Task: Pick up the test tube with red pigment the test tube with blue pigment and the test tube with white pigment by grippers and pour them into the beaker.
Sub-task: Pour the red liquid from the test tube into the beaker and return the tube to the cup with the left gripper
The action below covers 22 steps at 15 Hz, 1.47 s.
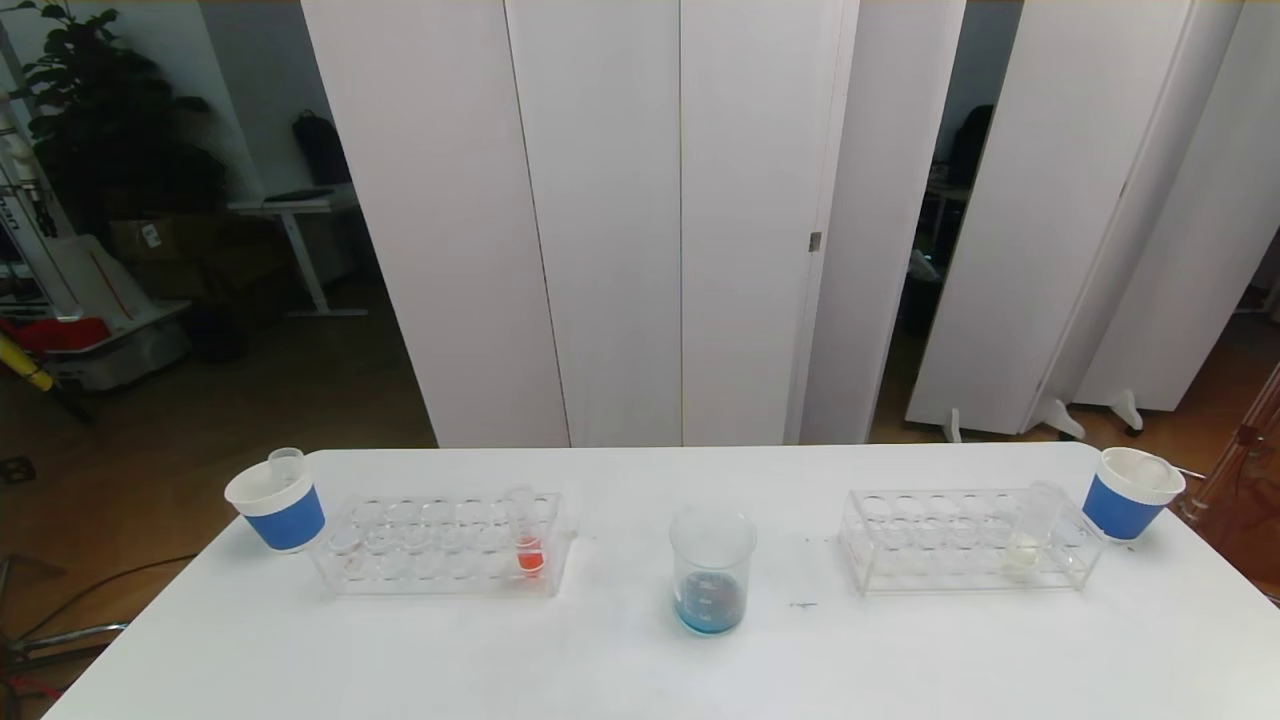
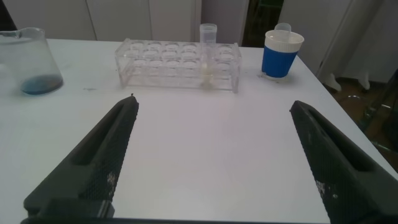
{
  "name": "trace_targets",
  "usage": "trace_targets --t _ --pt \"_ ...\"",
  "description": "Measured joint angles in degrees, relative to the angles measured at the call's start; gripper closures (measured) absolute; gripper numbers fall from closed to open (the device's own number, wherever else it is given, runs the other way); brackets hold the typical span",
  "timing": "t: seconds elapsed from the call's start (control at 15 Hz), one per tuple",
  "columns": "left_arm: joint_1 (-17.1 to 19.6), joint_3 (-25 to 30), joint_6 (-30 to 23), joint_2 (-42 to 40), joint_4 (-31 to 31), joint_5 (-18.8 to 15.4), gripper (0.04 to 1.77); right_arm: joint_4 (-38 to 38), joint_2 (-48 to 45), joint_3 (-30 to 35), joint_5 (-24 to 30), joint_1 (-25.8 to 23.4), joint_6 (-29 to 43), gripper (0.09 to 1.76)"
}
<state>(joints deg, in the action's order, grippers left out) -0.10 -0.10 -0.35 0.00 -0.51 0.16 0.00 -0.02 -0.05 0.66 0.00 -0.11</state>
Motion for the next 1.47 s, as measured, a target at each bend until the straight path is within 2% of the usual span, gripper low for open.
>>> trace_targets --t 0.4,0.53,0.73,0.93,1.07,1.27,1.47 --pt "0.0 0.1 -0.09 0.0 -0.33 0.02 0.07 0.0 0.0 0.0 0.05 0.0 0.01 0.1" --pt "0.0 -2.54 -0.9 0.0 0.3 0.11 0.07 0.0 0.0 0.0 0.0 0.0 0.01 0.1" --pt "0.0 -11.3 -1.13 0.49 5.28 -1.08 0.07 0.0 0.0 0.0 0.0 0.0 0.01 0.1" --pt "-0.06 -21.07 -1.13 4.33 6.95 -1.94 0.07 0.0 0.0 0.0 0.0 0.0 0.0 0.1" --pt "-0.83 -27.76 -1.16 9.07 7.05 -1.83 0.07 0.0 0.0 0.0 0.0 0.0 0.01 0.1" --pt "-4.3 -37.41 -1.13 17.82 7.01 -1.12 0.07 0.0 0.0 0.0 0.02 0.0 0.04 0.1" --pt "-5.88 -43.84 -1.16 28.0 3.79 -0.79 0.07 0.0 0.0 0.0 0.02 0.0 0.0 0.1"
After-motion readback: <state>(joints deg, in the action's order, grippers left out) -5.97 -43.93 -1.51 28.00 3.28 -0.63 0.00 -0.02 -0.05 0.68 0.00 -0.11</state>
